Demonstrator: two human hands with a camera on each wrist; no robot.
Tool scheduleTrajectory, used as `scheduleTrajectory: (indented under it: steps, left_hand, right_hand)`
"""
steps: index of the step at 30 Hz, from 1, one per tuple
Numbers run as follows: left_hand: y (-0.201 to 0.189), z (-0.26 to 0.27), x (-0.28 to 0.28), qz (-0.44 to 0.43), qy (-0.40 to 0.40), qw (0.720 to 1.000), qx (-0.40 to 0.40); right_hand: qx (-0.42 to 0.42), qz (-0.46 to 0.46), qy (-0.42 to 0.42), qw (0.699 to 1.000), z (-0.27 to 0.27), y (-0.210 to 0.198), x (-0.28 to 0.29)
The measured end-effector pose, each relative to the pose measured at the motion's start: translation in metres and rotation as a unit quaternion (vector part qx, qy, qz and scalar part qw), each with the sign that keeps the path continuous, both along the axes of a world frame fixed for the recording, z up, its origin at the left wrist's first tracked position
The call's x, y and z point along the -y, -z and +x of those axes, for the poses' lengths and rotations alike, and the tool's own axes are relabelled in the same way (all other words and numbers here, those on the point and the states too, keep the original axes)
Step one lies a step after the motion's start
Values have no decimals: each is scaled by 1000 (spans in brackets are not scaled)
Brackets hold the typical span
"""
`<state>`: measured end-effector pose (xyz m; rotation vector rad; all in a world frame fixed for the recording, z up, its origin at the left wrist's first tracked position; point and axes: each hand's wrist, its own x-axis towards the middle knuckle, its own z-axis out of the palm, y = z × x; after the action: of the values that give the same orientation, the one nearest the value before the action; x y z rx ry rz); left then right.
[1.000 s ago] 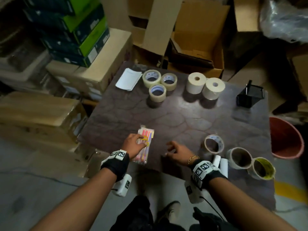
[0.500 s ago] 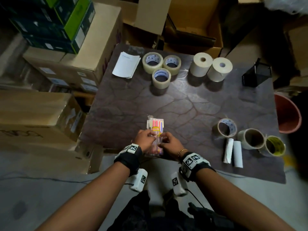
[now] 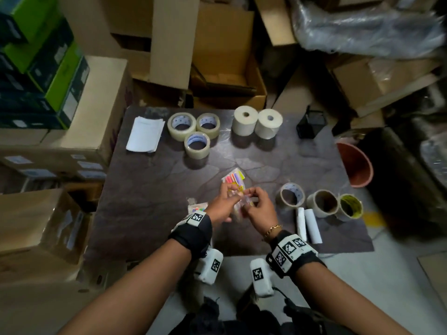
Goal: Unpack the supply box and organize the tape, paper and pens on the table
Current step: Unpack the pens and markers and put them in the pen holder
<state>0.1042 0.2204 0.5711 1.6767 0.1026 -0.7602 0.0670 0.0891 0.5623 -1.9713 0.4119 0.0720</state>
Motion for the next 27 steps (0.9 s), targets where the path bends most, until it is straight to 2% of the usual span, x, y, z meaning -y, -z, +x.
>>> scheduleTrajectory:
  steps: [2, 4, 7, 10, 14, 18, 24, 27]
  left_hand:
    - [-19, 12, 19, -7, 19, 1000, 22]
    - [-38, 22, 40, -51, 15, 999, 4]
    - [-69, 32, 69, -143, -29, 989, -23]
    - [-85, 42, 98, -174, -87, 981, -16]
    - [-100, 49, 129, -185, -178, 966, -4]
    - [-123, 47, 148, -155, -194, 968, 33]
    - [-149, 62, 152, -148, -210, 963, 81]
    - [-162, 71, 142, -158, -222, 957, 103]
  right_hand:
    - [49, -86, -16, 995, 7, -20, 17]
    - [91, -147, -48, 984, 13, -39, 33]
    - [127, -205, -121, 963, 23, -59, 56]
    - [150, -239, -195, 939, 32, -71, 83]
    - [200, -212, -232, 928, 40, -95, 126]
    - [222, -193, -248, 923, 51, -128, 155]
    - [240, -138, -251, 928, 56, -158, 154]
    - [210, -118, -259, 935, 56, -159, 145]
